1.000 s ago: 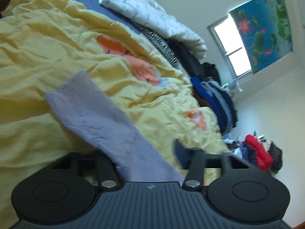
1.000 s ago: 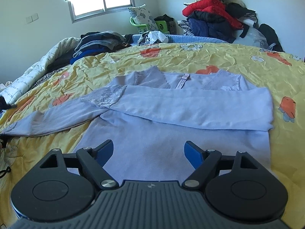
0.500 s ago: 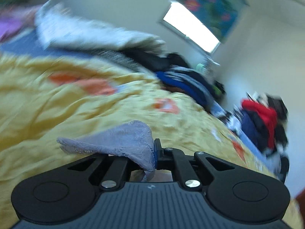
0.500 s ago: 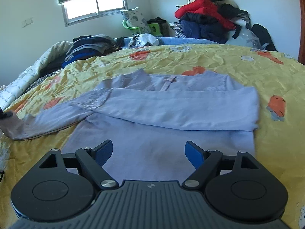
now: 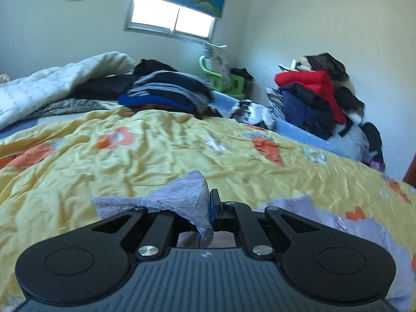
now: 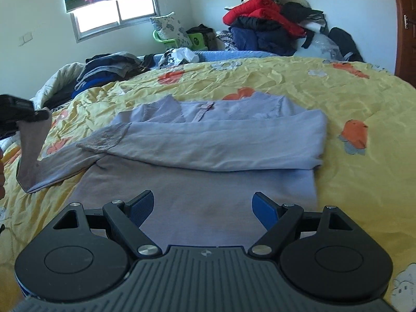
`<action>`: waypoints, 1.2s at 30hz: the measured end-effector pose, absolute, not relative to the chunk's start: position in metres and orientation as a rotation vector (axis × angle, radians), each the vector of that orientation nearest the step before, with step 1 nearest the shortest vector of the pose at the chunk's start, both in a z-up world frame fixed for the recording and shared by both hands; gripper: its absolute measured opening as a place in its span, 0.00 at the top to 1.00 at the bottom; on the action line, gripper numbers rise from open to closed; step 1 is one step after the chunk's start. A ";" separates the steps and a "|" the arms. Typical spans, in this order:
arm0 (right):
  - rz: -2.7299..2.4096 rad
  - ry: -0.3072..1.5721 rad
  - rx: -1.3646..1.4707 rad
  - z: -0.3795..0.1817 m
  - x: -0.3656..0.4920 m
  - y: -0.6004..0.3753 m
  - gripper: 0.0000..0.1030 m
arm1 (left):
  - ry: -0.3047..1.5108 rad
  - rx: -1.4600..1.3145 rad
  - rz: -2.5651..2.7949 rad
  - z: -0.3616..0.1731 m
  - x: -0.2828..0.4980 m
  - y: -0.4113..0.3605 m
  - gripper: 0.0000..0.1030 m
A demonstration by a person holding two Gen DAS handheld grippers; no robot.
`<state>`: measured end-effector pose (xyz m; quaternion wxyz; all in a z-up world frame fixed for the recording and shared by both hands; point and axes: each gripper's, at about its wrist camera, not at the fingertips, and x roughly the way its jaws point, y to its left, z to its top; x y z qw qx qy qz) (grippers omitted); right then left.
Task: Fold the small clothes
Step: 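Carry the held sleeve with the left tool across the body over the first sleeve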
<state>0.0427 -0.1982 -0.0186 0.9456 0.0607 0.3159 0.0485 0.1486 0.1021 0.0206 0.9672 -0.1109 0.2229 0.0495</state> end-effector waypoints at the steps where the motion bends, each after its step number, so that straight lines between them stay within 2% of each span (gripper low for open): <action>1: 0.097 0.645 0.131 -0.019 0.042 -0.201 0.17 | 0.451 -0.210 0.095 0.020 0.149 0.095 0.95; 17: 0.071 0.656 0.192 -0.030 0.032 -0.233 0.17 | 0.498 -0.117 0.063 0.018 0.179 0.027 0.95; 36: 0.071 0.653 0.202 -0.037 0.021 -0.250 0.16 | 0.518 -0.005 -0.159 0.031 0.200 -0.099 0.95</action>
